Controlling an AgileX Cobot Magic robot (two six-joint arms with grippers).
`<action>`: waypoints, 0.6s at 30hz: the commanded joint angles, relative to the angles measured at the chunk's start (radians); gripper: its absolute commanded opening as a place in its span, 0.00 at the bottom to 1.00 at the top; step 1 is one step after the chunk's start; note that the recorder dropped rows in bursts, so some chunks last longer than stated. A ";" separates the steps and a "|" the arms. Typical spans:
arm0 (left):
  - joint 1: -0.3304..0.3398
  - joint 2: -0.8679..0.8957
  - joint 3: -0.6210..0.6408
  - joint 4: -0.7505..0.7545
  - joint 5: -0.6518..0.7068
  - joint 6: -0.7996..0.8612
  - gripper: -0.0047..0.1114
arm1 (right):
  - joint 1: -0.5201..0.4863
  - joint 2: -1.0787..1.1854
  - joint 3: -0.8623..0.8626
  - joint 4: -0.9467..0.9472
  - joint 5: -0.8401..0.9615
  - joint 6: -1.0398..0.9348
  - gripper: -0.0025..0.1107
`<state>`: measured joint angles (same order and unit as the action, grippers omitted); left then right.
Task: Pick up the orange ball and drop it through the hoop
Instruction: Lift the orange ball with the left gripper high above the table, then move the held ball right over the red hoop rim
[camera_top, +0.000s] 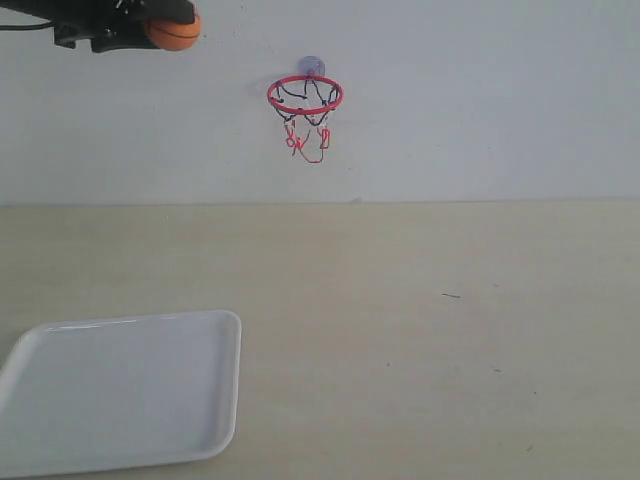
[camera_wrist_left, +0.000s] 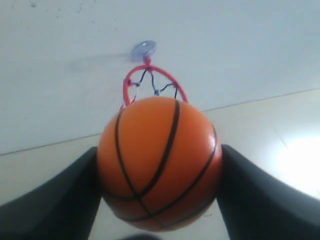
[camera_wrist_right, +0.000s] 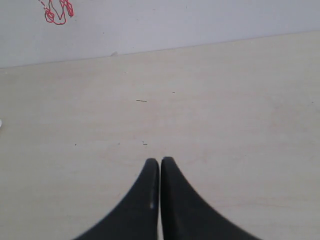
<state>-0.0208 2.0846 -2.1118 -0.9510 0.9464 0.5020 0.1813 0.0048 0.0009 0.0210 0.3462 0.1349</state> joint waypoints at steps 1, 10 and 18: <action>-0.028 0.107 -0.129 -0.080 0.020 0.008 0.09 | -0.001 -0.005 -0.001 -0.004 -0.012 -0.004 0.02; -0.075 0.319 -0.354 -0.164 -0.019 0.025 0.09 | -0.001 -0.005 -0.001 -0.004 -0.012 -0.004 0.02; -0.131 0.420 -0.466 -0.167 -0.100 0.046 0.09 | -0.001 -0.005 -0.001 -0.004 -0.012 -0.004 0.02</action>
<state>-0.1322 2.4881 -2.5520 -1.0985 0.8774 0.5379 0.1813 0.0048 0.0009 0.0210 0.3462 0.1349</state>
